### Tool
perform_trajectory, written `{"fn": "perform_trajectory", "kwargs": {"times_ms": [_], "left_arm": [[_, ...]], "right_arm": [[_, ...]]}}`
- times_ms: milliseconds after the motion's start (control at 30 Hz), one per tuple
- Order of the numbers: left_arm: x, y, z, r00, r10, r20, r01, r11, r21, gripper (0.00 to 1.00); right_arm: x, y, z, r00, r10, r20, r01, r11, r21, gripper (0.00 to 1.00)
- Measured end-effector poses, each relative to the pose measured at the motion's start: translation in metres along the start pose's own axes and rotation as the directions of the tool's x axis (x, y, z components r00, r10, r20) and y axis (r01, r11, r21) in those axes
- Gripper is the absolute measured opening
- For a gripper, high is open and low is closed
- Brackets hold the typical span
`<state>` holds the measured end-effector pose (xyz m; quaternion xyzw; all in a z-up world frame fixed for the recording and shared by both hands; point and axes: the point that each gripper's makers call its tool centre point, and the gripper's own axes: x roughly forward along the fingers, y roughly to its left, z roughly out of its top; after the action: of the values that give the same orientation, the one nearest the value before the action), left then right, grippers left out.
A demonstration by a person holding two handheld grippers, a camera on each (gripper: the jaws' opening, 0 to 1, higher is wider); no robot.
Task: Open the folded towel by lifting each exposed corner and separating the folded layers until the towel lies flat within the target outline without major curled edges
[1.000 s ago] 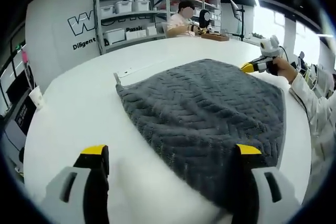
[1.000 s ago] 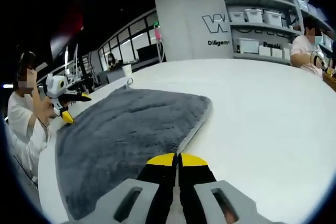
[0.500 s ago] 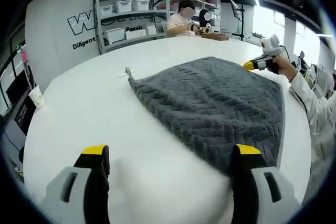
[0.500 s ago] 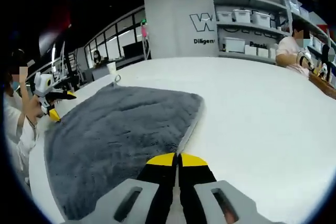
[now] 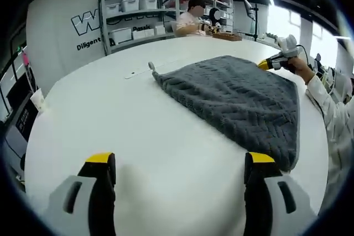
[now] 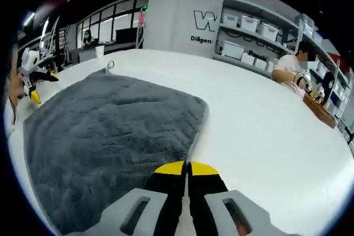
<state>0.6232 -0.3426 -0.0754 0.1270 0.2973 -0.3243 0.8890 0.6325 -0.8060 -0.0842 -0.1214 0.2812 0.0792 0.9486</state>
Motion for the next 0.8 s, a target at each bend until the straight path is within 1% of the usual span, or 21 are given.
{"fn": "perform_trajectory", "kwargs": {"times_ms": [67, 100, 167, 200, 333, 433, 600, 700, 800], "left_arm": [[0.0, 0.0, 0.0, 1.0, -0.001, -0.002, 0.001, 1.0, 0.001, 0.95], [0.0, -0.001, -0.001, 1.0, -0.002, -0.002, 0.002, 1.0, 0.001, 0.95], [0.0, -0.001, -0.001, 1.0, -0.002, -0.002, 0.002, 1.0, 0.001, 0.95], [0.001, -0.001, -0.001, 1.0, -0.003, -0.003, 0.003, 1.0, 0.001, 0.94], [0.001, 0.0, -0.001, 1.0, -0.002, -0.006, 0.002, 1.0, -0.001, 0.94], [0.001, 0.0, -0.003, 1.0, 0.0, -0.011, 0.0, 1.0, -0.002, 0.94], [0.001, 0.0, -0.003, 1.0, 0.001, -0.013, -0.001, 1.0, -0.001, 0.94], [0.001, 0.0, -0.004, 1.0, 0.002, -0.015, -0.002, 1.0, -0.001, 0.94], [0.0, 0.001, -0.004, 1.0, 0.004, -0.015, -0.004, 1.0, -0.002, 0.94]], "right_arm": [[-0.001, -0.007, -0.001, 0.999, -0.04, -0.011, 0.039, 0.998, -0.049, 0.0], [-0.002, -0.012, -0.001, 0.997, -0.07, -0.015, 0.069, 0.994, -0.089, 0.0], [-0.002, -0.018, -0.005, 0.993, -0.111, -0.04, 0.105, 0.986, -0.132, 0.0], [-0.002, -0.02, -0.006, 0.991, -0.124, -0.042, 0.116, 0.981, -0.156, 0.0], [-0.003, -0.025, -0.008, 0.987, -0.152, -0.053, 0.14, 0.972, -0.189, 0.0], [-0.003, -0.033, -0.01, 0.976, -0.206, -0.071, 0.182, 0.949, -0.258, 0.0], [-0.003, -0.042, -0.013, 0.963, -0.256, -0.087, 0.218, 0.925, -0.31, 0.0], [-0.003, -0.046, -0.013, 0.96, -0.266, -0.087, 0.225, 0.919, -0.323, 0.0], [-0.004, -0.055, -0.016, 0.949, -0.3, -0.096, 0.248, 0.9, -0.359, 0.0]]}}
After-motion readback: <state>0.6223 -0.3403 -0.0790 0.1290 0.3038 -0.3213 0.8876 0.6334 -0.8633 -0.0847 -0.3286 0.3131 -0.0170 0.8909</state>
